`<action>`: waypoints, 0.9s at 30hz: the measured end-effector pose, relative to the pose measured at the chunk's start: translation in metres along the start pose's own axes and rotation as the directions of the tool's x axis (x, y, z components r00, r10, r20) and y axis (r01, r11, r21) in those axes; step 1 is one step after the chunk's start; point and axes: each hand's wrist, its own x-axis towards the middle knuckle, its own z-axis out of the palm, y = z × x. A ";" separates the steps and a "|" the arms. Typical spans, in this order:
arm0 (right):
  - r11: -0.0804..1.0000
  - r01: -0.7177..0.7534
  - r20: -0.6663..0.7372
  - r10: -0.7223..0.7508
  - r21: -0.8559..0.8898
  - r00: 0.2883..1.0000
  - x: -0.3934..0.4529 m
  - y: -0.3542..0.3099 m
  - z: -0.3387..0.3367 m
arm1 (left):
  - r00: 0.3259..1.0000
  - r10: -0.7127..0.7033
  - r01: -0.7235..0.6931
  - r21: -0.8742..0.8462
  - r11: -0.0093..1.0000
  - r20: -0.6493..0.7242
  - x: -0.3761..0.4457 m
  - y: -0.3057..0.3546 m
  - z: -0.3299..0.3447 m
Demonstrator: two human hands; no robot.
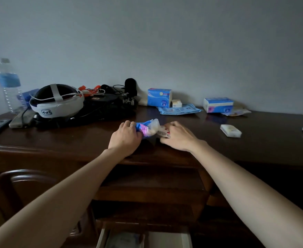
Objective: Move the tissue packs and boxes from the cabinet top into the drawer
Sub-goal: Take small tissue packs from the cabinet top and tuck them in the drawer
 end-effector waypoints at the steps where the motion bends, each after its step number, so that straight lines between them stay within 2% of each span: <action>1: 1.000 0.009 -0.027 -0.009 0.015 1.000 -0.016 -0.002 0.000 | 0.999 0.013 -0.013 -0.001 1.000 -0.048 -0.013 0.003 -0.003; 3: 0.993 0.013 -0.115 0.000 0.117 0.993 -0.050 -0.006 0.004 | 0.975 0.084 -0.092 -0.028 0.995 -0.206 -0.049 0.007 -0.009; 4: 0.972 0.006 -0.174 0.036 0.233 0.984 -0.068 -0.007 0.008 | 0.947 0.142 -0.160 -0.040 0.986 -0.290 -0.071 0.008 -0.010; 6: 0.853 0.034 -0.327 0.163 0.522 0.931 -0.109 -0.013 0.021 | 0.878 0.240 -0.287 -0.054 0.956 -0.414 -0.116 0.006 -0.005; 7: 0.787 0.085 -0.415 0.228 0.611 0.881 -0.129 -0.017 0.032 | 0.859 0.261 -0.324 -0.073 0.943 -0.441 -0.140 0.002 0.002; 9: 0.734 0.201 -0.556 0.277 0.649 0.784 -0.171 -0.021 0.063 | 0.860 0.258 -0.342 -0.122 0.932 -0.441 -0.186 -0.011 0.023; 10: 0.729 0.233 -0.582 0.269 0.644 0.767 -0.190 -0.021 0.084 | 0.876 0.249 -0.333 -0.145 0.932 -0.414 -0.208 -0.020 0.036; 11: 0.726 0.228 -0.563 0.256 0.648 0.785 -0.208 -0.019 0.112 | 0.902 0.235 -0.310 -0.163 0.937 -0.362 -0.232 -0.032 0.051; 13: 0.718 0.120 -0.422 0.258 0.685 0.869 -0.240 -0.018 0.169 | 0.947 0.200 -0.248 -0.178 0.952 -0.251 -0.278 -0.053 0.079; 15: 0.650 -0.149 -0.124 0.354 0.745 0.927 -0.261 -0.022 0.225 | 0.973 0.160 -0.185 -0.148 0.972 -0.164 -0.318 -0.073 0.107; 17: 0.530 -0.416 0.171 0.451 0.739 0.876 -0.271 -0.023 0.274 | 0.984 0.134 -0.148 -0.111 0.983 -0.121 -0.347 -0.091 0.133; 20: 0.396 -0.655 0.453 0.493 0.643 0.743 -0.269 -0.015 0.325 | 0.999 0.030 -0.031 -0.069 0.997 -0.020 -0.368 -0.112 0.155; 23: 0.344 -0.764 0.603 0.473 0.546 0.643 -0.263 -0.014 0.371 | 0.986 -0.144 0.146 -0.010 0.989 0.087 -0.387 -0.136 0.173; 25: 0.373 -0.768 0.622 0.450 0.521 0.641 -0.261 -0.019 0.396 | 0.973 -0.196 0.195 0.024 0.981 0.121 -0.403 -0.150 0.180; 27: 0.470 -0.752 0.629 0.425 0.462 0.651 -0.256 -0.022 0.417 | 0.967 -0.222 0.218 0.045 0.975 0.126 -0.412 -0.158 0.185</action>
